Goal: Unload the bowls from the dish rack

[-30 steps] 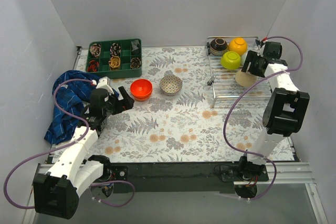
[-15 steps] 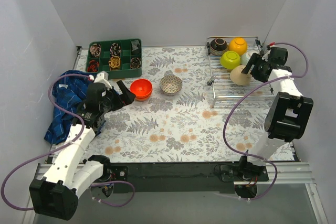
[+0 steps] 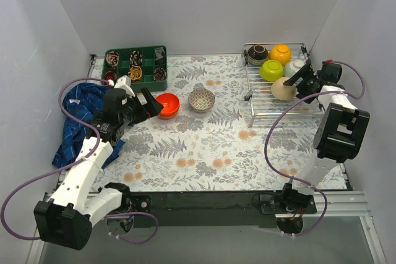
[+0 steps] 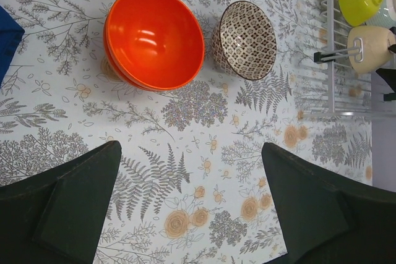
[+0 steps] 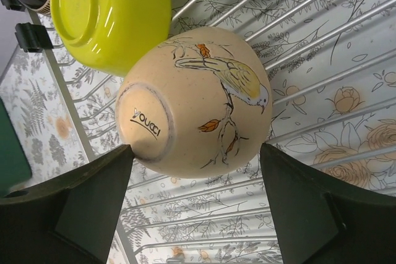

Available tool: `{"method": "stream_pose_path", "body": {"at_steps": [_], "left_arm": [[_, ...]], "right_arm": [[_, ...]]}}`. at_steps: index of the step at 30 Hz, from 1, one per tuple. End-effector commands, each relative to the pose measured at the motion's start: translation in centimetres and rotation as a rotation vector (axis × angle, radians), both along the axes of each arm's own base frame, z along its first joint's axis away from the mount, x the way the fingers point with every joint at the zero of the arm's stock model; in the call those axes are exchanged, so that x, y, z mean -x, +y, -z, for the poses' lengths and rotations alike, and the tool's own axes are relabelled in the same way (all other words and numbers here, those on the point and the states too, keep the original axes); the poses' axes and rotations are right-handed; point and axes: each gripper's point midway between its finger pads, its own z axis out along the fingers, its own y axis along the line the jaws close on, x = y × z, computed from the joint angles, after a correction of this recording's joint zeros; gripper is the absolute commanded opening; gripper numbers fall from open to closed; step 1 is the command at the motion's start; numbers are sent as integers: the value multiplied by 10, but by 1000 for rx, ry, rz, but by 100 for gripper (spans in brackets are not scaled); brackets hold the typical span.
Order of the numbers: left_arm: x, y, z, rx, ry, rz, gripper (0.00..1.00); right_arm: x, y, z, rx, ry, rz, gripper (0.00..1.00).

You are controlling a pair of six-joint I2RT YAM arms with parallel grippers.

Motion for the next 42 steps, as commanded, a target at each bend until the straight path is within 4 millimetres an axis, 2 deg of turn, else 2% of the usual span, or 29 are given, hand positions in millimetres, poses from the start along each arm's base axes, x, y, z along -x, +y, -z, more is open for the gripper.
{"method": "stream_pose_path", "body": {"at_steps": [1,2,7,11,15,22,31,40,42], "left_arm": [[-2,-5,-16,13,-20,20,98],[-3,-6,-17,15,-22,20,98],[-7,-6,-18,17,-21,17,98],[-8,-8,-19,20,-21,20,98],[-9,-8,-19,19,-21,19,98],[-13,-9,-24,22,-42,20,98],[-14,-8,-18,18,-33,8,98],[-14,-9,-16,17,-31,14,98],[-14,-10,-16,22,-27,18,98]], "right_arm": [[-5,-4,8,-86,-22,33,91],[-1,-3,16,-105,-7,34,92],[3,-7,20,-131,-25,48,92],[5,-17,13,-111,-53,75,92],[0,-27,-4,-52,-133,91,92],[-4,-35,-6,-75,-156,110,94],[-5,-26,24,-143,-96,66,97],[-6,-27,46,-153,-86,53,99],[-6,-28,46,-183,-106,72,99]]}}
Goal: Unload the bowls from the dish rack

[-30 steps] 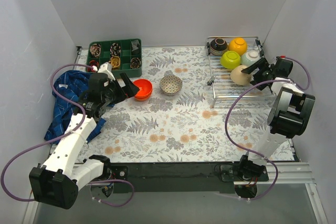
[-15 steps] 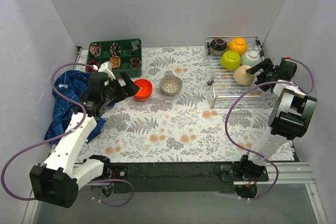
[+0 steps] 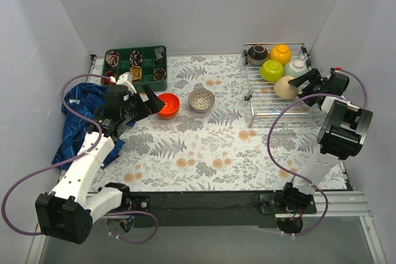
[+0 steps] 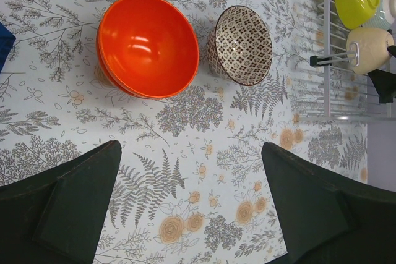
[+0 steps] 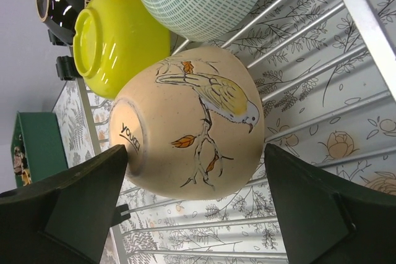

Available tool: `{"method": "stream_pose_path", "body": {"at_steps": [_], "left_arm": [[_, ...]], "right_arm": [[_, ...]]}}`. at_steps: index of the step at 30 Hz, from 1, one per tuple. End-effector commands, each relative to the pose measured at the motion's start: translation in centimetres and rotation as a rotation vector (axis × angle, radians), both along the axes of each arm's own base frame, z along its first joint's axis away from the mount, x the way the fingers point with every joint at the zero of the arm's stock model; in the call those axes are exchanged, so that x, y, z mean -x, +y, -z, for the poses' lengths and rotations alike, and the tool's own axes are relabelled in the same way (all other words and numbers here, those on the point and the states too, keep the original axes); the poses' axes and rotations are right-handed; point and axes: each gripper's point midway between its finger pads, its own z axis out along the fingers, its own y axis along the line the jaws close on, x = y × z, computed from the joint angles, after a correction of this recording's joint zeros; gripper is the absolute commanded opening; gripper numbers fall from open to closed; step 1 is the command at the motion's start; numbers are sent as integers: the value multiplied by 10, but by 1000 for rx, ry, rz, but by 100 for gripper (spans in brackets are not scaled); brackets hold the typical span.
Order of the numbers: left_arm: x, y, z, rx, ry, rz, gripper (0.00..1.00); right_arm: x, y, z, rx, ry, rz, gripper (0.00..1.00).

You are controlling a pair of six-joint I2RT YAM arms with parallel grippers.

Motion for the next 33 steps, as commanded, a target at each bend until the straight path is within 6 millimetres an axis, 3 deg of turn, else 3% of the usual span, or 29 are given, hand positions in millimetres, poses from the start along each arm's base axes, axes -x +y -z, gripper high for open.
{"method": "stream_pose_path", "body": {"at_steps": [1,14,18,24,33], "left_arm": [[-3,-3,-15,13,-42,11,98],[2,-8,-17,51,-34,16,98],[4,-6,-21,54,-42,5,98],[7,-3,-23,51,-46,-5,98],[11,-2,-26,55,-48,-11,98]], "right_arm": [[10,-4,34,-44,64,33,99],[21,0,49,-244,146,172,99],[21,-10,39,-226,162,240,99],[14,-13,39,-212,204,210,99],[21,-1,50,-232,257,136,99]]}}
